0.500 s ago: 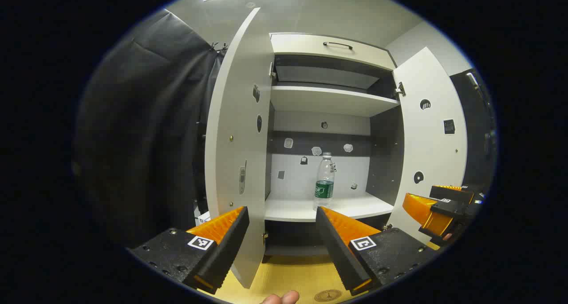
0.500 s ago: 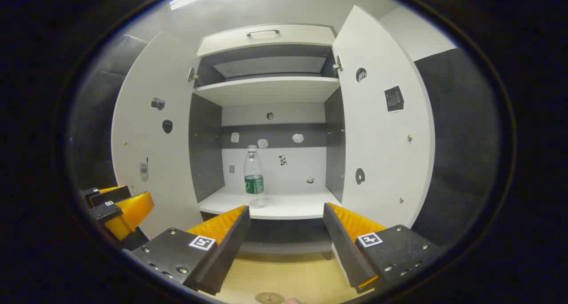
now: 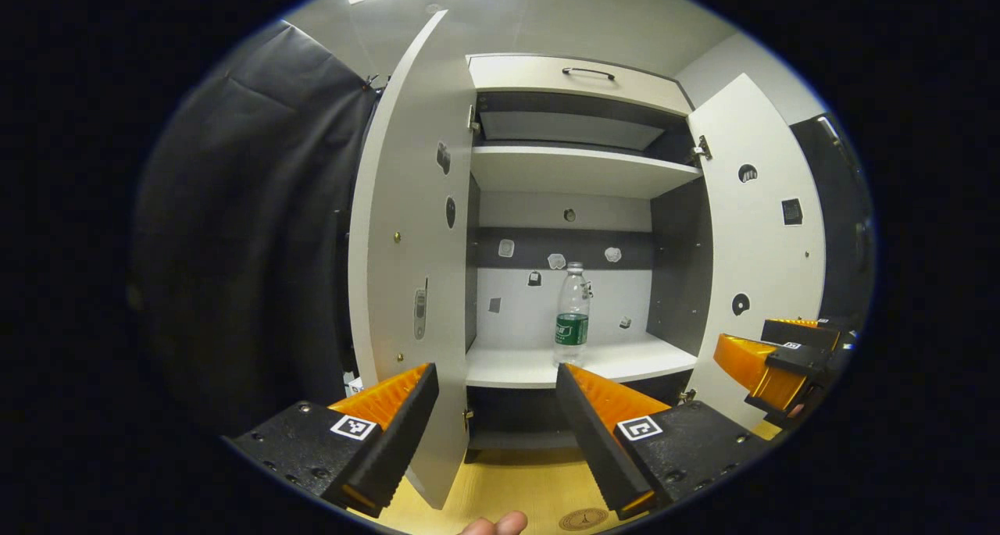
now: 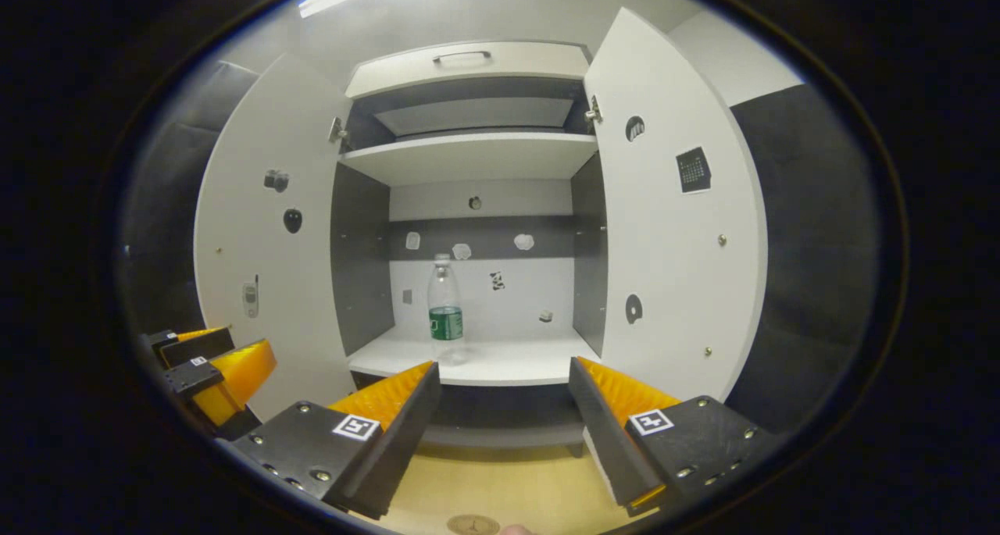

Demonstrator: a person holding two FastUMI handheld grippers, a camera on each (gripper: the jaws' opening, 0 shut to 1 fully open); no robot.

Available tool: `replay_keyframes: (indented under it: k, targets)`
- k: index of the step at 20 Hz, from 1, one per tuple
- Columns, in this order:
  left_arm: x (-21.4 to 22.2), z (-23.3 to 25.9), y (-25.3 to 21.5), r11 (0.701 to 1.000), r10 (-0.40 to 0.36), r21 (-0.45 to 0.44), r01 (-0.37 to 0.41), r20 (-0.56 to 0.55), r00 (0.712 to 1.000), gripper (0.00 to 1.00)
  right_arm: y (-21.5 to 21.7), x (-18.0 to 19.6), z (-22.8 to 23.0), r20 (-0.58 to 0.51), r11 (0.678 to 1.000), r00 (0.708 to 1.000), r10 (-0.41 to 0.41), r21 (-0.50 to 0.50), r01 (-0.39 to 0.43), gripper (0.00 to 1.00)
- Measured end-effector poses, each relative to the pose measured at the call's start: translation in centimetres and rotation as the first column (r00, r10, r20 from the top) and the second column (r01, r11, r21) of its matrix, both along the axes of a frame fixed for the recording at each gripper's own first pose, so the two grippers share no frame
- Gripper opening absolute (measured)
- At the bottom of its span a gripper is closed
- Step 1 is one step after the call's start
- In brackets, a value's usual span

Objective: Grasp the bottle in the cabinet with the left hand and place it on the coaster, then close the right door with the right hand and the left door with the left hand.

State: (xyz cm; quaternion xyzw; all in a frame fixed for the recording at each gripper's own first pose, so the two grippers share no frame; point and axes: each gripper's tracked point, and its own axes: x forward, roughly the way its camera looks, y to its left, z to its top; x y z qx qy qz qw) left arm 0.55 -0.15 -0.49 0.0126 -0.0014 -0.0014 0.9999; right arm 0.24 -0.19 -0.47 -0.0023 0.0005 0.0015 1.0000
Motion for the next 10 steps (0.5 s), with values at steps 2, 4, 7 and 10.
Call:
replay_keyframes:
  k: [2,4,7,10]
  targets:
    - [0.10,-0.11,-0.02,1.000,-0.002,0.002,0.002,-0.002,1.000,0.96,0.15,0.06,-0.13,-0.003,1.000,1.000,0.005,0.001,-0.005,1.00]
    - [0.25,-0.16,0.07,1.000,0.000,0.001,0.000,-0.001,1.000,0.96,0.09,0.14,-0.03,0.001,1.000,1.000,0.004,0.002,-0.004,1.00]
    - [0.58,-0.37,0.16,1.000,0.006,0.002,-0.006,-0.003,1.000,0.96,-0.03,0.24,-0.08,0.002,1.000,1.000,0.002,-0.001,-0.002,1.00]
    - [0.99,-0.50,0.14,1.000,0.007,0.008,-0.007,-0.004,1.000,0.96,-0.13,0.38,-0.09,0.002,1.000,1.000,0.004,0.005,-0.004,1.00]
